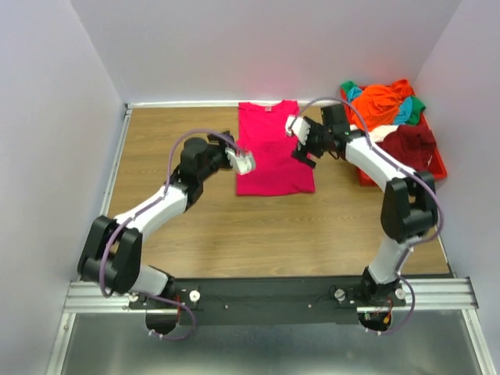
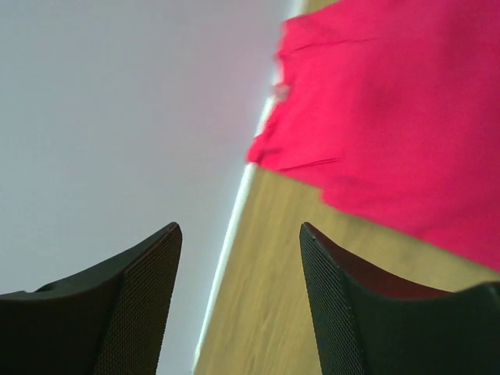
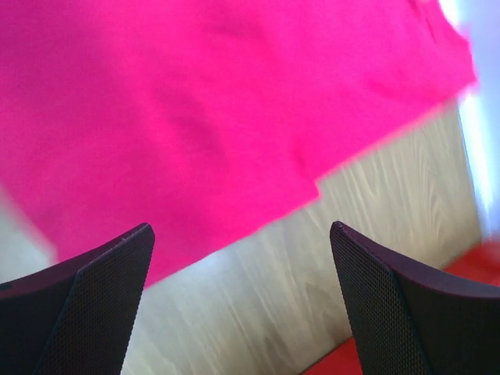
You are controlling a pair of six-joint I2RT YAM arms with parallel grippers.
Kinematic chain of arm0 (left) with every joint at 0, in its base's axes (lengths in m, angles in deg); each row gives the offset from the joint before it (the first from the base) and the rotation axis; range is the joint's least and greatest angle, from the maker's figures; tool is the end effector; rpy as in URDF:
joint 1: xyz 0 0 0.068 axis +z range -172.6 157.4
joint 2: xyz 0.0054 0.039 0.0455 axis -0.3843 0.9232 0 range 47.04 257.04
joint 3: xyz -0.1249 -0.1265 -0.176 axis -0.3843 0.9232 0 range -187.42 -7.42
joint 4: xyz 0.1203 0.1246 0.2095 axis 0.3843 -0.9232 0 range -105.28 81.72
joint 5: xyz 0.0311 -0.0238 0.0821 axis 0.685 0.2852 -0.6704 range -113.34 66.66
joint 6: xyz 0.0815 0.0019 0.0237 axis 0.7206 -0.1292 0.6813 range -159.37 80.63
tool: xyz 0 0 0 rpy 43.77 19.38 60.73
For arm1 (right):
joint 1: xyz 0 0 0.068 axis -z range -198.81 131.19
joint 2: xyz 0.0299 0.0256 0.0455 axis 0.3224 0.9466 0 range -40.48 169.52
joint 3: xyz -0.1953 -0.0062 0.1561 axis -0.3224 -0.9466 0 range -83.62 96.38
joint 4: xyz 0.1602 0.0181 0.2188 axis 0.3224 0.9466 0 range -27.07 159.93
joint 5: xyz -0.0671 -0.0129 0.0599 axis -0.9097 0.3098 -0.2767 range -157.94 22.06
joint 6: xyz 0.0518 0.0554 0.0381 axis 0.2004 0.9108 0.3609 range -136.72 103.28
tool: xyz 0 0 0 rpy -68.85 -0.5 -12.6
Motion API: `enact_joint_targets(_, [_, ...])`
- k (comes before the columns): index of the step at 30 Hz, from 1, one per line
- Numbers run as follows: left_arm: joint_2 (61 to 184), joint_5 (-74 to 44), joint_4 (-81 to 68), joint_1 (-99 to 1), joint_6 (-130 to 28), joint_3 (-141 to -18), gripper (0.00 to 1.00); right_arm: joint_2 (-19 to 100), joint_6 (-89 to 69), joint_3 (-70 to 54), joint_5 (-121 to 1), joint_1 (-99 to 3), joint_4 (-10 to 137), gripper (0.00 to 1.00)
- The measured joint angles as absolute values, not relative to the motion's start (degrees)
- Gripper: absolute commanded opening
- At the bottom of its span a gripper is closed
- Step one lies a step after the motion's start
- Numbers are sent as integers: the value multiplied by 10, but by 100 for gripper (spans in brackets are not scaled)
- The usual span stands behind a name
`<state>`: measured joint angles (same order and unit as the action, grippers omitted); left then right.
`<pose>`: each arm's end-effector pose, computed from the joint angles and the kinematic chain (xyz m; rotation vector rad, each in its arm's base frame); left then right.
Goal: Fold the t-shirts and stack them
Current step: Fold the tshirt
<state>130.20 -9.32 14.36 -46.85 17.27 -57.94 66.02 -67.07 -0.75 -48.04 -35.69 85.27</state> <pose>0.3423 -0.1740 0.2394 1.2619 1.2044 0.2012 0.4204 0.1541 0.1927 -1.4156 1.8334 0.1194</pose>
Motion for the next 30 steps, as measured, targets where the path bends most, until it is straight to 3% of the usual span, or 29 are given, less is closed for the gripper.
enact_joint_targets(3, [1249, -31, 129, -487, 222, -493, 67, 600, -775, -72, -431, -365, 892, 90])
enact_joint_targets(8, [1262, 14, 92, -507, 258, -434, 65, 606, -841, -126, -416, -374, 934, 77])
enact_joint_targets(20, [1352, 3, 88, -554, 296, -452, 64, 616, -858, -167, -439, -389, 945, 78])
enact_joint_targets(30, [1419, -45, 55, -569, 324, -501, 62, 643, -857, -170, -475, -393, 920, 68])
